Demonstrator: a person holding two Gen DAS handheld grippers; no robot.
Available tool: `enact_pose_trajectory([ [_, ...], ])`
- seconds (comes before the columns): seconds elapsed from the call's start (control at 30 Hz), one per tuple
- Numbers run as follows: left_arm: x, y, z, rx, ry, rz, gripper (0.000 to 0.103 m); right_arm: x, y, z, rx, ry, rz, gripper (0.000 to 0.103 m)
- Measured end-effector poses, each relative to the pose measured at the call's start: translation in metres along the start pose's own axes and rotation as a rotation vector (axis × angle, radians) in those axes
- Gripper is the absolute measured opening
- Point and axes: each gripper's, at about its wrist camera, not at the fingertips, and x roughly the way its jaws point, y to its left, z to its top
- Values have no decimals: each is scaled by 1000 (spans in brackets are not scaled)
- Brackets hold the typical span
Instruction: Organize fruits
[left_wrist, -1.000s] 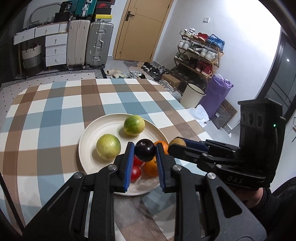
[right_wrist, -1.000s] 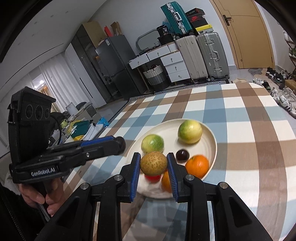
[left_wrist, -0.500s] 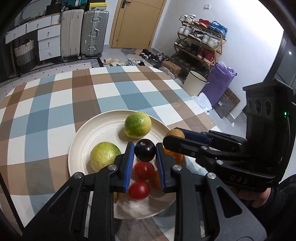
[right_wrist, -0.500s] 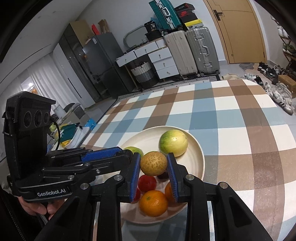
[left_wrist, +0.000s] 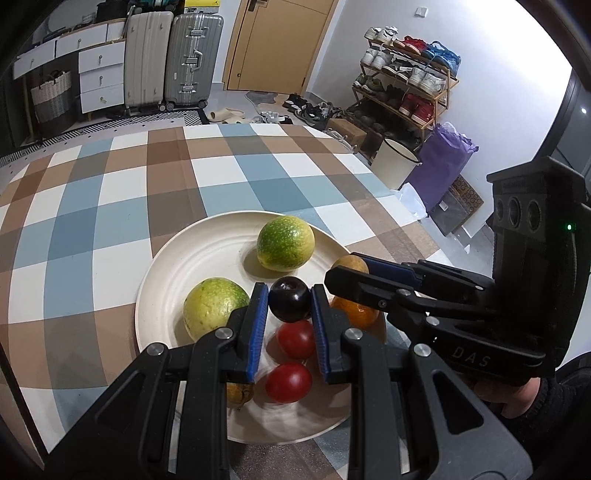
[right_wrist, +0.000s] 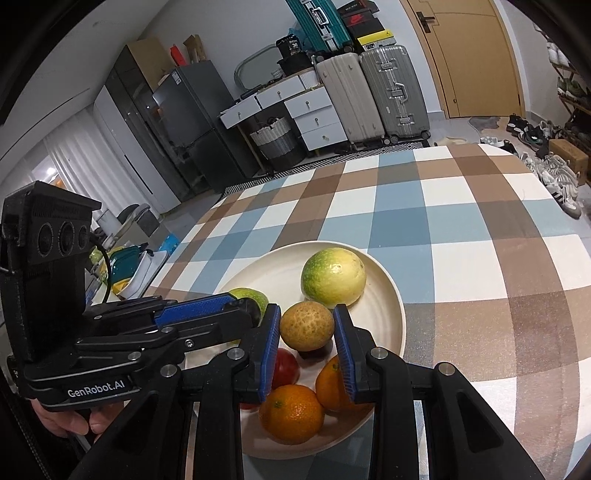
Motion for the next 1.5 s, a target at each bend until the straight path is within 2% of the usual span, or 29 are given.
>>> enact_pose_trajectory([
  [0.07, 0, -1, 0, 2, -3, -3, 21, -2, 2, 0, -5, -3, -5, 33],
  [0.17, 0, -3, 0, 12, 2, 2, 21, -6, 1, 0, 8, -24, 0, 48],
  [0.43, -25, -5, -1, -12, -35, 30, 25, -27, -4, 1, 48, -75, -13, 49],
  [0.53, -41, -6, -4, -28, -67, 43, 34, -41, -2, -1, 49, -105, -11, 50],
  [0.63, -58, -8, -11, -40, -108, 62, 43, -54, 4, -5, 31, -142, -14, 57],
  [0.7, -67, -10, -17, -47, -127, 78, 55, -63, 10, -9, 18, -170, -9, 71],
  [0.8, -82, -13, -26, -57, -158, 106, 62, -76, 20, -16, -10, -219, -20, 88],
  [0.83, -87, -15, -29, -61, -169, 118, 65, -80, 23, -18, -17, -233, -19, 90],
  [0.9, -102, -17, -37, -72, -217, 169, 82, -89, 30, -24, -33, -272, -14, 97],
  [1.03, -125, -21, -49, -76, -289, 221, 86, -103, 46, -34, -73, -319, -28, 102],
  [1.13, -138, -23, -58, -81, -322, 240, 103, -109, 53, -41, -90, -337, -47, 102],
  [1.27, -155, -30, -74, -65, -375, 248, 102, -121, 60, -52, -104, -378, -68, 102],
  [1.5, -168, -41, -96, -39, -456, 348, 102, -130, 66, -71, -149, -450, -108, 102],
])
